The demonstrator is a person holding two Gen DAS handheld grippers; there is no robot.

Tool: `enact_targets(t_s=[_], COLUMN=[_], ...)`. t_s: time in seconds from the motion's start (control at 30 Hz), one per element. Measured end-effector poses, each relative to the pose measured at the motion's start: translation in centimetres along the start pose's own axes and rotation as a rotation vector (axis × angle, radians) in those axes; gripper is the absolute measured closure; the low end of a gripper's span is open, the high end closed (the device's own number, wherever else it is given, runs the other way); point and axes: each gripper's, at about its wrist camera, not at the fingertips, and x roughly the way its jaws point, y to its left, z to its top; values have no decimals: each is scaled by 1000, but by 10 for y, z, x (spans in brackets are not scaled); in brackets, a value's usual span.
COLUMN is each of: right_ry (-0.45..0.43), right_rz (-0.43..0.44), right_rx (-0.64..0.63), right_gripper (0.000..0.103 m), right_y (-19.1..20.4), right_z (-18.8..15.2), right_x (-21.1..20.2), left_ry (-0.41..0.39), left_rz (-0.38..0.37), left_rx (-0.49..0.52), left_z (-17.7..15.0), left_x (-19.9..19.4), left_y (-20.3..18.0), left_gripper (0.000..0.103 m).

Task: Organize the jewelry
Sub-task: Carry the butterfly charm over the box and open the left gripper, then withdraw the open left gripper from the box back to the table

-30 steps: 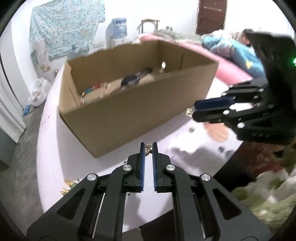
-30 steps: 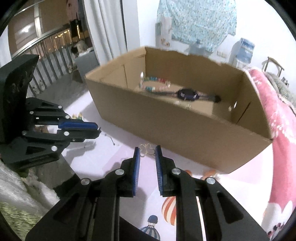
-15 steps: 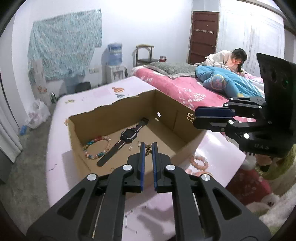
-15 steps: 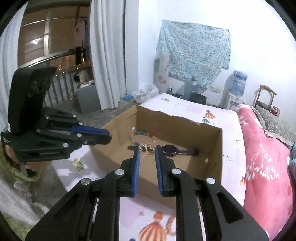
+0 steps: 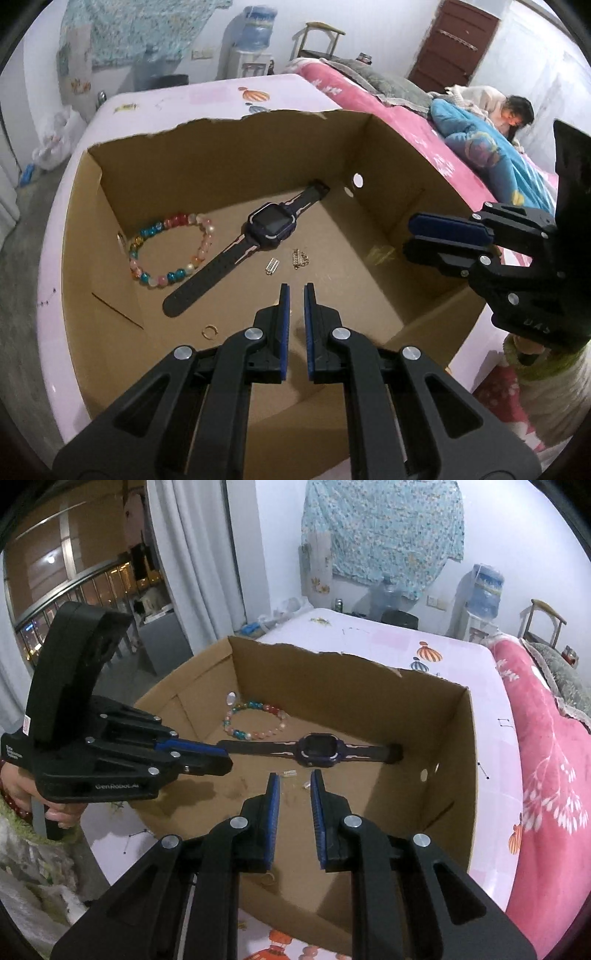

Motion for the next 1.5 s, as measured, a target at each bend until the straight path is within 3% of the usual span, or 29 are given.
enact_targets(t_s=[0.3,0.43,0.6,0.8,0.93,1.0,1.13,1.37,1.5], right_ry=[-46,-86,-132,-187,-184,-163,-101,48,103], right_rz=[-14,-31,-43,-18,23,42,44,33,38], right_rx=[63,87,122,168,215,240,278,378,402], right_gripper=[82,71,70,68,54,44,43,43,43], right_y=[-14,-19,-22,-17,-12,-9,-1,9,14], right_z=[-4,-7,-13,-32,-55,-68,-92,-134,-150], right_x=[-19,-35,-58,-92,-105,-105,-94,-58,-46], left_ry=[-41,-71,-133,-221,-239,-224,-173,-20,59], left_rz=[-9,2,11,1,-12,-17,-25,50,157], left_rx=[-28,-23,7,92,150,185,249,223,187], left_z=[1,2,-1,-20,-41,-53,-78,-114,-125], left_x=[-8,-18,-40,-83,-105,-109,-104,-55,-22], left_y=[6,4,-6,-27,-42,-50,-65,-65,-52], left_gripper=[94,94,94,73,47,35,20,19,19])
